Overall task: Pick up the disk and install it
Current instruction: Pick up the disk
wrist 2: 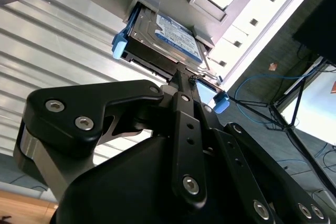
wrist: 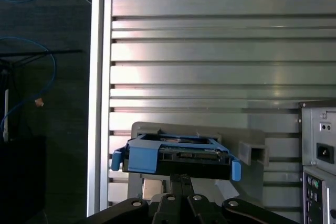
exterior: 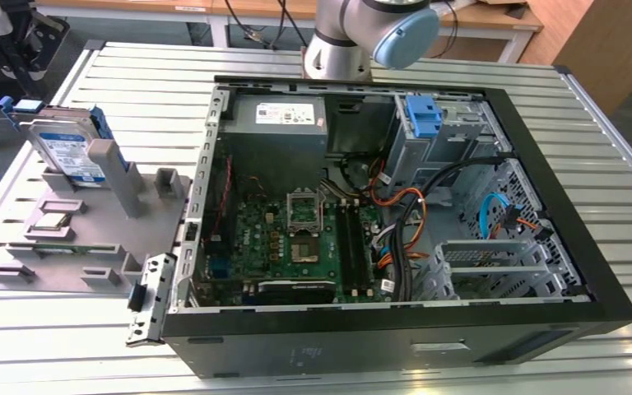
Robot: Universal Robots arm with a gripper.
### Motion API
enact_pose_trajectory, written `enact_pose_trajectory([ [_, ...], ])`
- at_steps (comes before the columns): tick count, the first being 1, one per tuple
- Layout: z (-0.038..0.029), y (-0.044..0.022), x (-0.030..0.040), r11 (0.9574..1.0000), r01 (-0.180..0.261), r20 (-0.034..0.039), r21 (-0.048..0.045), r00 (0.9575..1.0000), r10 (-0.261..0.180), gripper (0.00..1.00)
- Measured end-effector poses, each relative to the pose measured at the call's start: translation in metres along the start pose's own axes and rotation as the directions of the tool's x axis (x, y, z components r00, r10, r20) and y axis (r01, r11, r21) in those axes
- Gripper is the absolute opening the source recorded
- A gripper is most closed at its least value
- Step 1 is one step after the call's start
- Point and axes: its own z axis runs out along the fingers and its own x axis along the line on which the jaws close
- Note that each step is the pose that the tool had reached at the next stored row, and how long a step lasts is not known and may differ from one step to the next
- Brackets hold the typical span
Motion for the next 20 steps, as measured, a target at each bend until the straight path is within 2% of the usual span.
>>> enact_pose_trajectory([
  [6,0.0,0.0,0.0,1.0,0.003,-0.0002,0.0002,1.0,-0.003,0.11],
  [20,0.0,0.0,0.0,0.9991,0.041,-0.0022,0.0021,0.9991,-0.041,0.11],
])
